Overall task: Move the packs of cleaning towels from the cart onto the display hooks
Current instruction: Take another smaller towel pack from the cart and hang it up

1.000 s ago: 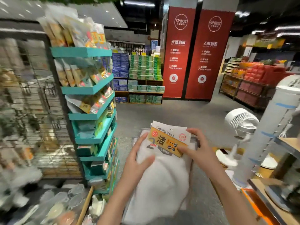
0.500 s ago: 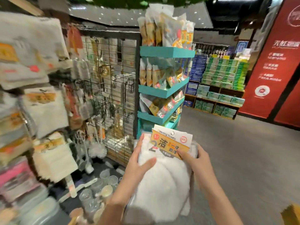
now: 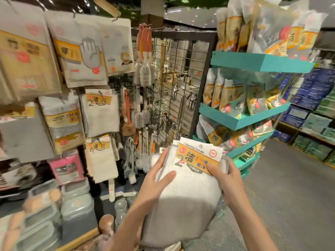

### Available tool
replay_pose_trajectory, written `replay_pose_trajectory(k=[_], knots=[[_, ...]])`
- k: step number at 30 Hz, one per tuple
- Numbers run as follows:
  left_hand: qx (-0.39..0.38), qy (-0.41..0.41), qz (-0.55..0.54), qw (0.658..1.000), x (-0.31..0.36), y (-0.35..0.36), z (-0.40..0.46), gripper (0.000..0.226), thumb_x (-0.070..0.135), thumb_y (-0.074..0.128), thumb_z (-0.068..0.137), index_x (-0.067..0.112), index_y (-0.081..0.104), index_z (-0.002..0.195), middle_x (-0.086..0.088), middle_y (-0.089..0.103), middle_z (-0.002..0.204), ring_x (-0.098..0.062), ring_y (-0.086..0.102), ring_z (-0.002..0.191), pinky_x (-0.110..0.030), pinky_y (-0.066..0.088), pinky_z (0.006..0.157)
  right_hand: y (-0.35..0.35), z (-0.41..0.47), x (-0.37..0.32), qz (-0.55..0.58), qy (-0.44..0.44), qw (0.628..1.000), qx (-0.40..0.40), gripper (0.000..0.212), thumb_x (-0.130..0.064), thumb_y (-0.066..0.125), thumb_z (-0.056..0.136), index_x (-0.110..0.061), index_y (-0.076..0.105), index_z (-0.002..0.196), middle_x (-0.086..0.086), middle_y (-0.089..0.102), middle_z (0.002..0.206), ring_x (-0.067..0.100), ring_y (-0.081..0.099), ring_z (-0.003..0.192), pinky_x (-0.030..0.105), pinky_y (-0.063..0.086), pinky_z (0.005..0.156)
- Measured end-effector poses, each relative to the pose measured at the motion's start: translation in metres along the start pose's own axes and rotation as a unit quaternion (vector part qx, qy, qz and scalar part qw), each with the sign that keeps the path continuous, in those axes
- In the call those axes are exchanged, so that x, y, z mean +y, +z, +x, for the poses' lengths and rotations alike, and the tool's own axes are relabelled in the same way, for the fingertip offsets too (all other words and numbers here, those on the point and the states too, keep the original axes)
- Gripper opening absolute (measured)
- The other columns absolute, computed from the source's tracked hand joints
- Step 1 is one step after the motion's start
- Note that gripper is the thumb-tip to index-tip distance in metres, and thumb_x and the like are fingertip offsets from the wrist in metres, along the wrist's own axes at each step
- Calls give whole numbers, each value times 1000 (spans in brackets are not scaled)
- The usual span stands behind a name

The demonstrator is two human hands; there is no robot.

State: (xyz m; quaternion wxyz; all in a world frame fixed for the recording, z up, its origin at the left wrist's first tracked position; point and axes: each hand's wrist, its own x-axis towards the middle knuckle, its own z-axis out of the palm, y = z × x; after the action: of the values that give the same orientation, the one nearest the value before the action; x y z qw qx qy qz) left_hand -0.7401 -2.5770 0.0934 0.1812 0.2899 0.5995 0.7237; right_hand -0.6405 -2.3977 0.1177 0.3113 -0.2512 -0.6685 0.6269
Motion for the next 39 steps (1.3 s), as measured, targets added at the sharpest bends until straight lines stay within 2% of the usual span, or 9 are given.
replay_pose_trajectory(k=[8, 13, 16, 18, 21, 26, 28, 33, 39], knots=[[104, -13, 16, 994, -11, -31, 16, 44, 36, 67, 76, 58, 59, 113, 40, 54, 122, 2, 44, 129, -33, 36, 111, 41, 46, 8, 47, 12, 992, -120, 19, -8, 63, 86, -27, 61, 84, -1, 74, 91, 16, 72, 82, 26, 58, 64], [160, -18, 7, 987, -12, -62, 21, 34, 44, 66, 74, 54, 61, 106, 28, 62, 116, -4, 60, 112, -12, 48, 80, 84, 67, 7, 89, 32, 981, -170, 14, -3, 59, 88, -13, 53, 97, 2, 75, 92, 18, 72, 83, 27, 59, 65], [192, -9, 10, 981, -11, -82, 29, 29, 44, 64, 76, 49, 62, 104, 21, 63, 118, -3, 60, 112, -17, 47, 86, 110, 77, 5, 93, 36, 975, -199, 16, -5, 59, 89, -14, 53, 101, 3, 74, 96, 23, 71, 91, 39, 56, 80], [210, 7, 20, 978, -9, -96, 36, 25, 44, 62, 76, 50, 62, 101, 26, 62, 114, 6, 57, 110, -12, 44, 86, 128, 83, 2, 82, 25, 972, -221, 18, -8, 59, 90, -14, 53, 105, 3, 73, 100, 22, 70, 93, 40, 57, 82], [222, 15, 22, 975, -7, -117, 46, 28, 43, 61, 77, 41, 60, 105, 22, 62, 115, 2, 57, 111, -15, 45, 90, 156, 93, -1, 80, 7, 967, -241, 18, -6, 60, 89, -13, 54, 105, 5, 72, 103, 22, 70, 93, 37, 58, 80], [245, 49, 52, 967, -6, -155, 58, 30, 42, 59, 78, 32, 60, 106, 25, 61, 111, 14, 52, 108, -2, 37, 85, 192, 109, 4, 62, -26, 968, -242, 19, -6, 63, 87, -18, 58, 100, 6, 71, 106, 24, 69, 97, 52, 51, 91], [254, 51, 59, 964, -7, -170, 60, 30, 44, 57, 80, 32, 60, 107, 27, 61, 110, 14, 52, 108, -5, 38, 86, 204, 113, 5, 59, -33, 965, -253, 21, -8, 64, 86, -27, 62, 94, 7, 70, 108, 26, 68, 98, 55, 50, 91], [302, 43, 54, 951, -11, -200, 66, 20, 42, 53, 83, 38, 59, 102, 32, 60, 106, 15, 52, 104, -12, 36, 86, 235, 120, 4, 44, -44, 959, -278, 27, -9, 66, 85, -37, 63, 85, 3, 71, 105, 23, 68, 98, 53, 49, 93], [323, 55, 102, 939, -16, -225, 74, 27, 12, 63, 89, 31, 58, 107, 40, 56, 107, 24, 46, 104, -10, 33, 87, 270, 139, 8, 29, -52, 956, -287, 24, -10, 69, 84, -27, 60, 99, 0, 70, 106, 20, 68, 98, 47, 52, 90]])
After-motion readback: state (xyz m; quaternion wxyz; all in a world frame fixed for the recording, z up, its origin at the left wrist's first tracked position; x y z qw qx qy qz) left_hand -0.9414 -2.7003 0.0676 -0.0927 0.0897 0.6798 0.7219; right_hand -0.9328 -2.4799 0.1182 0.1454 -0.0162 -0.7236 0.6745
